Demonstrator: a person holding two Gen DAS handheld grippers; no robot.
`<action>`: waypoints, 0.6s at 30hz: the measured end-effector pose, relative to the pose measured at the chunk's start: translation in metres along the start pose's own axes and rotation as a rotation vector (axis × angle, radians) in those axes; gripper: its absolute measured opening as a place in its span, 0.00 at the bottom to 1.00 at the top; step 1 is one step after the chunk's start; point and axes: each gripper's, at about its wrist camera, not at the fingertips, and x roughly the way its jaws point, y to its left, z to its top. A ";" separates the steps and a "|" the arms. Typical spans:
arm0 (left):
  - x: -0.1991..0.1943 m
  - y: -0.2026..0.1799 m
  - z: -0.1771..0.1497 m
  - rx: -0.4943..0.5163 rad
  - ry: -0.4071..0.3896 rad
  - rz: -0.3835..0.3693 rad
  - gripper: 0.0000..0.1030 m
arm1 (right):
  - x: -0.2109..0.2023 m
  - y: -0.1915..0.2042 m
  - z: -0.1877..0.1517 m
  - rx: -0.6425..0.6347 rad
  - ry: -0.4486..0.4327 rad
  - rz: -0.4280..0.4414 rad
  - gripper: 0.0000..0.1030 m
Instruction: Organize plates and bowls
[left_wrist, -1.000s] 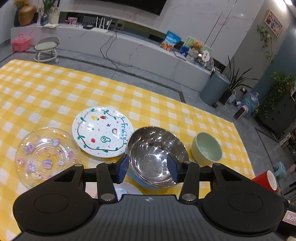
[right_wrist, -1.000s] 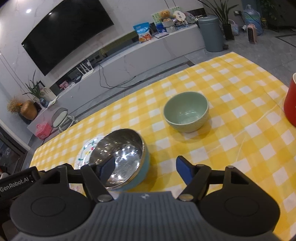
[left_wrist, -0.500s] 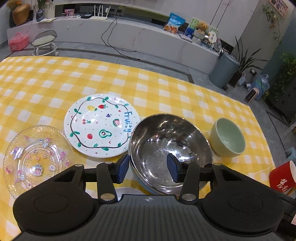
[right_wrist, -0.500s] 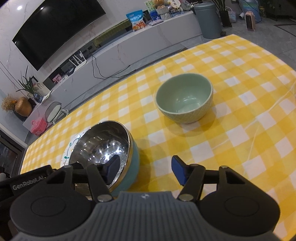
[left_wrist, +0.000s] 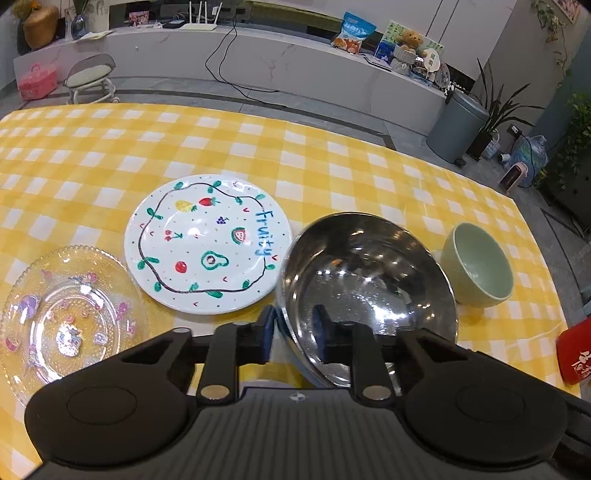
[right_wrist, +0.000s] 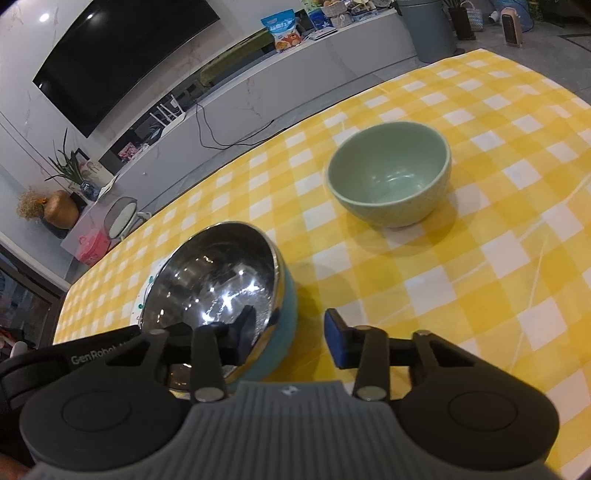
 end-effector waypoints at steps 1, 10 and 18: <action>0.000 -0.001 0.000 0.003 -0.001 0.000 0.16 | 0.000 0.001 -0.001 -0.001 0.006 0.006 0.24; -0.014 -0.005 -0.003 0.000 -0.006 0.014 0.11 | -0.014 0.005 -0.004 0.002 0.001 -0.016 0.15; -0.059 -0.005 -0.002 0.000 -0.051 0.019 0.11 | -0.052 0.020 -0.005 -0.016 -0.024 0.029 0.14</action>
